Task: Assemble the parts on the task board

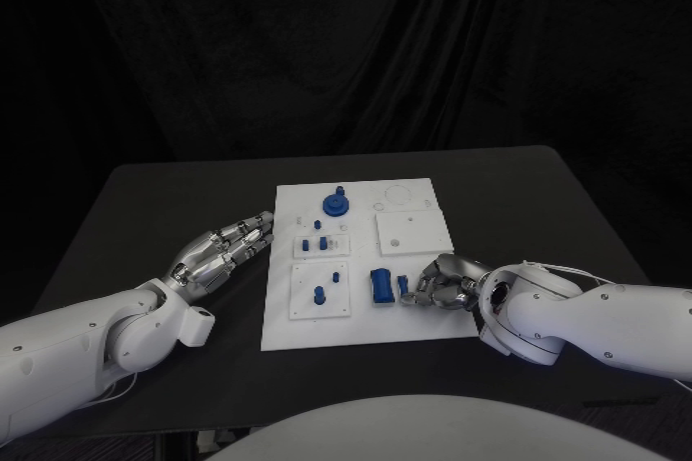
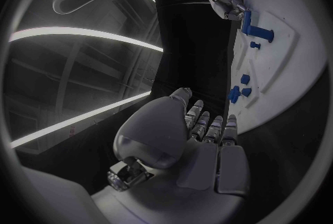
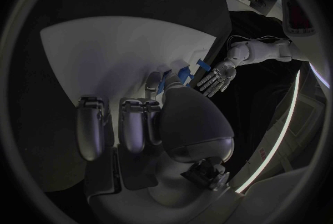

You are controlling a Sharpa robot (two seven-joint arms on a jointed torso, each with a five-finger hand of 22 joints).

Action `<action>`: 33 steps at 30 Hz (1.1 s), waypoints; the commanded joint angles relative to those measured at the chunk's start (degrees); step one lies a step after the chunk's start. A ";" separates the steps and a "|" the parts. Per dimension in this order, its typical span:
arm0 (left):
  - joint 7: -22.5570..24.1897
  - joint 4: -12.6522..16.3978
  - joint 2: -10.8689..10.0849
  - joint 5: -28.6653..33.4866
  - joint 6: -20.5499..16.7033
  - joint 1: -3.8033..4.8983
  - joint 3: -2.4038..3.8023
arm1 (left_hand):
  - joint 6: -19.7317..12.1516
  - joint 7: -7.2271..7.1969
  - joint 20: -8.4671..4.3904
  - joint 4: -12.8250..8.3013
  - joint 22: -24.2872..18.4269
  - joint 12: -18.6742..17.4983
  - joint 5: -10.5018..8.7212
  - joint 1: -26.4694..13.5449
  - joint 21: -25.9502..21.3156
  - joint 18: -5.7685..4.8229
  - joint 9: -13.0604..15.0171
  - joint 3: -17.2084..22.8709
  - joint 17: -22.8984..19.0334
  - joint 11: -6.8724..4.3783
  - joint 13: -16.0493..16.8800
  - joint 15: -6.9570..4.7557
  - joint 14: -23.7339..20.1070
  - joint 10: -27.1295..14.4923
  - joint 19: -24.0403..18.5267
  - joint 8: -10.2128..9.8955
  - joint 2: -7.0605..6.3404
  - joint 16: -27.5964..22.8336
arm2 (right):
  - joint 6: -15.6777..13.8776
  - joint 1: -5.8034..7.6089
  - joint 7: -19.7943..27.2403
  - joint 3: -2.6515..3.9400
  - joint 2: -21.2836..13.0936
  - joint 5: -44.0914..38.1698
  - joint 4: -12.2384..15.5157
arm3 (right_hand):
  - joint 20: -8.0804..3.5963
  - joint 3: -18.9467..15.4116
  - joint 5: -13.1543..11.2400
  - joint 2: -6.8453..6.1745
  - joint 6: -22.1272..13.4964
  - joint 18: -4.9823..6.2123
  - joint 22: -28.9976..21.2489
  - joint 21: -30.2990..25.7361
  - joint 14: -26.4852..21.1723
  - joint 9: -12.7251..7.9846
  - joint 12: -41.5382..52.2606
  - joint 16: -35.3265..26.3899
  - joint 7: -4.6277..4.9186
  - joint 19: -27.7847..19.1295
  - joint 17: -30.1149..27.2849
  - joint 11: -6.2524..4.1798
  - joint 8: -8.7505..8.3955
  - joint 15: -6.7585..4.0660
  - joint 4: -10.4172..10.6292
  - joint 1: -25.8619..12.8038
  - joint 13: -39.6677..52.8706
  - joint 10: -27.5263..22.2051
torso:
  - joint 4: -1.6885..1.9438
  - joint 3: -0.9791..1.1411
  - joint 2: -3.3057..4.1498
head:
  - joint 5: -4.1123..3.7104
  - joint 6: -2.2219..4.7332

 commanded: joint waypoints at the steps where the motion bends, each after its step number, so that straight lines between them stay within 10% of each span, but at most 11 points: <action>1: 1.16 0.21 0.01 0.33 0.25 -0.09 0.05 | 0.53 0.14 0.44 0.03 0.10 0.39 0.41 -0.41 0.11 -0.96 0.07 0.42 -0.09 0.43 0.09 0.34 -0.04 0.21 0.07 0.37 0.02 -0.07 | 1.41 -0.16 -1.10 -0.15 -0.08 -0.31 0.14 | -0.49 -0.54 -1.40 0.10 0.46 0.59 13.73 -0.29 5.95 0.01 -0.37 0.17 -0.07 4.08 15.09 -0.29 0.08 -0.20 -0.29 1.18 14.84 5.86 | 0.00 0.00 0.04 | 0.07 -0.01; 9: 5.79 2.10 -1.25 0.33 -3.50 -0.08 0.06 | 2.44 0.46 1.29 -0.89 0.69 1.94 0.50 -0.57 0.39 -0.69 0.26 1.06 0.32 0.95 0.30 0.97 0.89 1.02 0.54 0.88 -1.83 0.64 | -5.40 0.33 4.63 -0.12 -2.40 -0.32 2.58 | -0.35 -3.39 -5.31 -1.77 0.89 0.47 13.89 0.11 5.95 0.32 -0.37 0.17 0.16 4.30 15.09 -0.09 0.49 -0.02 -0.06 0.71 14.84 5.86 | 0.01 0.01 0.00 | 0.13 -0.01; 13: 7.97 4.61 -2.87 0.33 -5.97 0.05 0.07 | 3.10 0.56 1.14 -0.47 0.71 3.36 0.60 -0.82 0.42 -0.36 0.30 1.13 0.33 1.60 0.51 0.38 0.96 1.75 0.60 1.02 -2.23 0.75 | -11.83 2.77 11.33 -0.12 -3.34 0.86 3.40 | -0.29 -4.98 -5.27 -2.26 1.25 0.35 14.04 0.52 5.95 0.44 -0.37 0.17 0.17 4.53 15.09 -0.06 0.74 0.02 1.61 -1.53 14.84 5.86 | 0.00 0.01 -0.01 | 0.11 -0.01; 16: 9.33 6.40 -4.01 0.33 -7.50 0.71 0.07 | 3.39 0.59 0.78 0.04 0.61 3.70 0.61 -0.95 0.37 0.08 0.30 1.16 0.25 1.78 0.52 -0.44 0.74 1.92 0.55 1.05 -2.40 0.62 | -16.95 5.41 19.52 -0.12 -3.29 5.40 3.20 | 0.65 -6.60 3.56 0.37 0.09 3.77 8.91 -13.31 1.31 -4.06 -0.37 -6.45 1.37 -4.01 1.68 1.16 -4.41 1.56 1.72 -3.53 14.84 5.86 | 0.02 0.06 -0.10 | 0.19 -0.01; 18: 10.02 7.37 -4.54 0.33 -8.32 1.28 0.07 | 3.44 0.43 0.10 0.86 0.42 3.81 0.58 -1.13 0.28 0.63 0.27 1.06 0.06 1.58 0.50 -1.64 0.25 1.91 0.41 1.02 -2.57 0.24 | -19.30 6.85 25.25 -0.12 -3.02 9.27 2.79 | 1.84 -6.87 4.41 0.83 -0.65 5.97 4.61 -25.13 -3.95 -6.68 -0.66 -12.30 2.35 -11.93 -7.55 2.47 -6.98 2.60 2.06 -1.83 14.61 5.52 | 0.04 0.14 -0.26 | 0.10 -0.01; 19: 10.38 7.83 -4.76 0.33 -8.69 1.56 0.08 | 3.41 0.34 -0.08 1.04 0.34 3.87 0.59 -1.11 0.24 0.72 0.26 1.05 0.00 1.48 0.51 -1.90 0.12 1.91 0.35 1.00 -2.63 0.12 | -20.30 7.40 28.03 -0.12 -2.87 11.17 2.55 | 3.88 -7.20 4.97 1.11 -3.26 8.45 -3.12 -46.98 -19.18 -9.57 -11.81 -24.80 5.08 -28.89 -23.78 4.99 -10.15 5.70 1.47 0.33 6.94 -8.36 | 0.00 0.18 -0.38 | 0.10 -0.01; 21: 11.31 8.75 -5.12 0.33 -9.48 2.15 0.08 | 3.37 0.03 -0.61 1.69 0.17 3.89 0.56 -1.10 0.17 0.91 0.24 0.91 -0.14 1.05 0.49 -2.59 -0.16 1.83 0.23 0.94 -2.85 -0.14 | -22.06 8.28 34.24 -0.12 -2.45 15.27 1.91 | 6.42 -8.18 5.97 1.68 -6.62 7.36 -6.59 -54.32 -34.01 -14.08 -33.49 -35.04 7.79 -34.94 -33.97 8.22 -14.09 9.26 1.76 1.79 -7.69 -36.34 | -0.17 0.19 -0.80 | 0.68 -0.01; 26: 13.73 10.17 -5.04 0.33 -11.31 3.00 0.08 | 2.80 -0.96 -2.40 3.76 -0.11 4.17 0.53 -1.11 0.06 1.03 0.16 0.25 -0.18 -0.32 0.50 -4.45 -0.22 1.77 0.04 0.71 -3.26 -0.21 | -22.91 9.05 46.52 -0.13 -1.85 23.78 0.31 | 12.41 -12.03 6.92 1.92 -14.26 8.15 -24.17 -75.87 -49.05 -23.48 -51.32 -54.78 10.18 -42.45 -49.54 12.58 -16.90 14.94 2.15 3.24 -28.11 -55.35 | -0.69 0.30 -2.26 | 1.81 -0.01; 28: 14.01 10.21 -4.82 0.33 -11.41 3.08 0.08 | 1.35 -1.94 -3.11 5.21 -0.22 3.97 0.47 -1.40 0.02 1.07 -0.01 -0.44 -0.18 -1.12 0.46 -5.23 -0.22 1.55 -0.03 0.34 -3.47 -0.21 | -22.53 8.97 48.35 -0.13 -1.81 25.35 -0.02 | 13.12 -12.19 7.04 1.64 -17.51 8.17 -28.26 -80.68 -53.49 -25.85 -55.03 -59.86 9.71 -46.07 -53.48 13.02 -18.24 15.27 1.93 2.79 -32.41 -60.25 | -1.02 0.37 -2.98 | 2.40 -0.01; 30: 14.37 10.07 -4.29 0.33 -11.48 3.18 0.07 | -4.89 -5.89 -3.54 7.55 -0.39 1.49 -0.15 -1.71 -0.03 1.00 -0.69 -1.73 -0.18 -1.77 0.12 -5.55 -0.22 0.27 -0.12 -0.76 -3.50 -0.21 | -21.01 8.63 51.34 -0.14 -1.72 28.50 -0.78 | 13.77 -11.56 6.97 1.01 -20.24 8.46 -32.99 -82.90 -57.07 -28.48 -57.75 -64.21 9.41 -50.22 -57.47 12.51 -18.98 15.23 2.16 1.67 -37.16 -64.32 | -1.30 0.42 -3.49 | 3.05 -0.01; 33: 14.63 9.79 -3.75 0.33 -11.44 3.23 0.07 | -7.50 -7.73 -3.77 8.10 -0.56 -0.26 -1.00 -3.26 -0.09 0.73 -0.93 -3.94 -0.18 -3.24 -0.10 -5.53 -0.22 -0.42 -0.22 -0.98 -2.70 -0.21 | -19.33 8.04 54.14 -0.14 -1.62 32.03 -1.63 | 14.75 -8.61 6.91 -1.49 -26.56 6.52 -49.21 -84.15 -70.08 -31.76 -62.18 -74.15 6.83 -67.97 -64.36 10.97 -21.10 14.34 2.16 -1.70 -42.27 -74.29 | -1.77 0.45 -4.23 | 4.01 -0.01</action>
